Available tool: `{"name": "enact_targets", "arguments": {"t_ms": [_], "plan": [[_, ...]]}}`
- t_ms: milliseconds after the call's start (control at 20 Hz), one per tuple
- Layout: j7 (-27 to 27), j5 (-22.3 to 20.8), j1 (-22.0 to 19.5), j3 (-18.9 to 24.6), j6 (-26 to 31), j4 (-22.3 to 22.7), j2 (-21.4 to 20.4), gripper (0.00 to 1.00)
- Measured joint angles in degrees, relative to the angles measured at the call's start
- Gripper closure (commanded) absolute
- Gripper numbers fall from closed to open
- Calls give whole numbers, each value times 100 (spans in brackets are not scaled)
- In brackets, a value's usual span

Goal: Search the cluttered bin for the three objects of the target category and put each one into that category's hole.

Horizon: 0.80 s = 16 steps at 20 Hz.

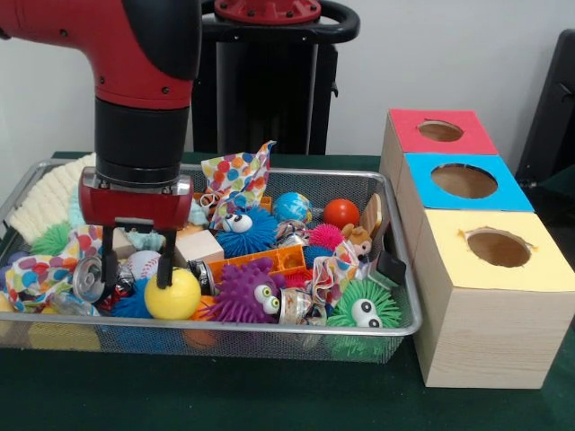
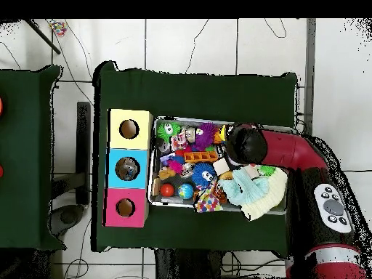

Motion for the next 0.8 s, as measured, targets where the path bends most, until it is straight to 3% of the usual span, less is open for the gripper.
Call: {"name": "enact_targets", "arguments": {"t_ms": [800], "plan": [[0,74,-229,-19,-351,-6,226,0]]}}
